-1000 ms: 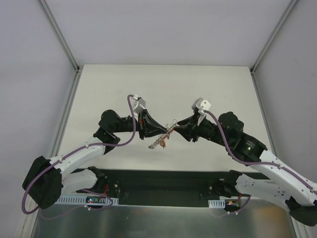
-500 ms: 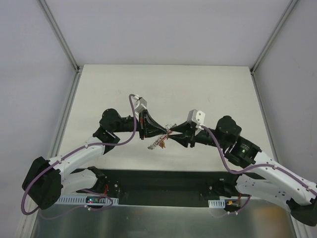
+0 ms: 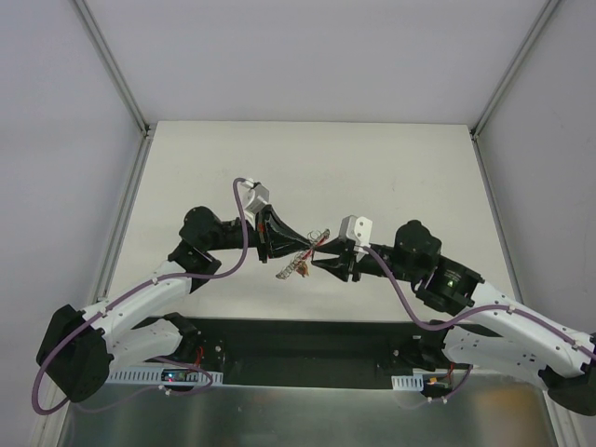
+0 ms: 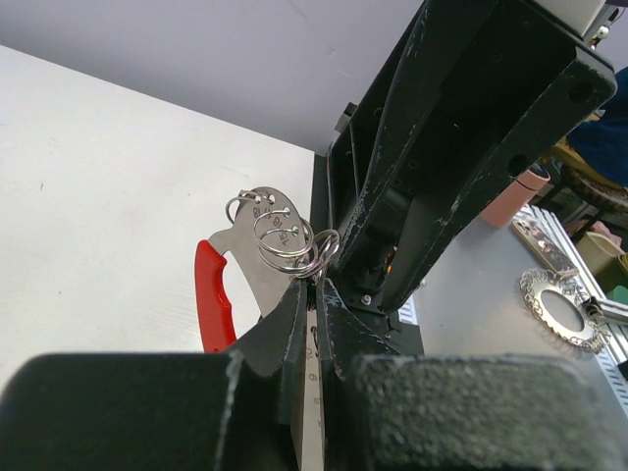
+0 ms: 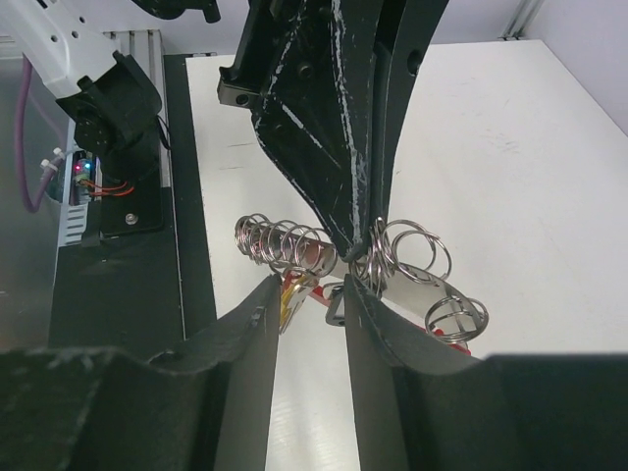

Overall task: Remove the keys from the keyring
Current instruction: Adjust the key on the keyring.

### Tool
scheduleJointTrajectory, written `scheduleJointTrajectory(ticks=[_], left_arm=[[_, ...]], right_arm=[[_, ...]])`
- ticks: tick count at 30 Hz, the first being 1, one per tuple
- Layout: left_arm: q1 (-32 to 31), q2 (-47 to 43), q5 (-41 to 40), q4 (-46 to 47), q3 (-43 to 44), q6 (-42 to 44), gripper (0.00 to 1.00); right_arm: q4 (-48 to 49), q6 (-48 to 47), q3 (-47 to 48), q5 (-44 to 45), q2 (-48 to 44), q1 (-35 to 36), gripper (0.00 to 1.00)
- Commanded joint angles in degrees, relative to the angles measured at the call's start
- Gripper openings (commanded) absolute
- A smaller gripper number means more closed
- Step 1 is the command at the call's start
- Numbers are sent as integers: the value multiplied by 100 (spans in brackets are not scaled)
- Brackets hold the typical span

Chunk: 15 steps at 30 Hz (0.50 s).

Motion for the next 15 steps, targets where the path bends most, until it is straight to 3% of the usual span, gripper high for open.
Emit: scheduleJointTrajectory(ticks=[1,15], left_arm=[[-64,-170,-11,348,153,135,0],[-73,-153,59,409,109,161,0]], right_arm=[[117,-181,126,368,-25,56,35],[205,-120,100,721,-51,100,35]])
